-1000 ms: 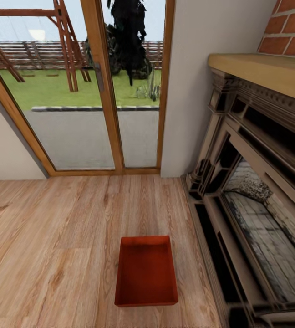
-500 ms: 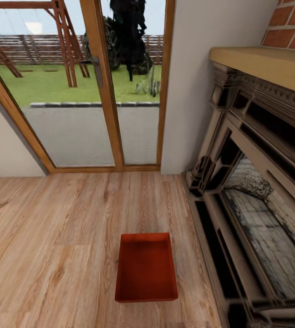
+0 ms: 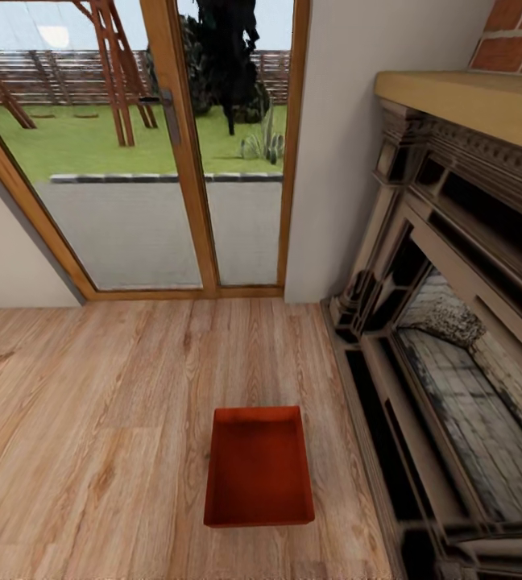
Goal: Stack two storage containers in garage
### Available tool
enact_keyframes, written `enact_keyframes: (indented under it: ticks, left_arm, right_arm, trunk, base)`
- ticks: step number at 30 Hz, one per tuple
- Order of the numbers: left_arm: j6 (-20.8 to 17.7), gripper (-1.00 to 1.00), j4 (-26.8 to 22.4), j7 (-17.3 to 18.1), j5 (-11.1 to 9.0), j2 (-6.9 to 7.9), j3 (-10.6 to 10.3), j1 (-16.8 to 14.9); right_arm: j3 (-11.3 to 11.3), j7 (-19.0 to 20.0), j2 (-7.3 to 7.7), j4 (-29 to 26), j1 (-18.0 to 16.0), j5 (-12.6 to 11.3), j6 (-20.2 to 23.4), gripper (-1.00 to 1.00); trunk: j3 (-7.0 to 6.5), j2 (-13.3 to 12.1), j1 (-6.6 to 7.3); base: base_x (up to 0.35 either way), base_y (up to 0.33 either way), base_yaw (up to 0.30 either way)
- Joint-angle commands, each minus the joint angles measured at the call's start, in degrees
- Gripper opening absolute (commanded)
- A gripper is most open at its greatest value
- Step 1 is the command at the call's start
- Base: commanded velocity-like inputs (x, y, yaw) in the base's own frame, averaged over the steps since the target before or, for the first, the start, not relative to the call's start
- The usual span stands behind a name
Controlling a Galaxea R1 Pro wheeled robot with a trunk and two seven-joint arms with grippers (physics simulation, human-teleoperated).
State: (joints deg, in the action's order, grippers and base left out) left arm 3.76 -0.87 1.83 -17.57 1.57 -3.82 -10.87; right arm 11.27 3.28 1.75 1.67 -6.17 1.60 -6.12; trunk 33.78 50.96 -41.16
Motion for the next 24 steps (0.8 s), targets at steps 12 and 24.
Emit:
enact_keyframes:
  ticks: [12,24]
  left_arm:
    - [0.2,1.00,0.1,0.2,-0.5,0.01,-0.5,0.0]
    - [0.2,1.00,0.1,0.2,-0.6,0.01,-0.5,0.0]
  right_arm:
    - [0.2,0.1,0.01,0.2,-0.1,0.2,-0.3,1.00]
    - [0.2,0.1,0.01,0.2,-0.1,0.2,-0.3,1.00]
  trunk:
    - [1.13,0.0,0.00]
    - [2.22,0.0,0.00]
  base:
    - [0.000,0.000,0.000]
    - [0.000,0.000,0.000]
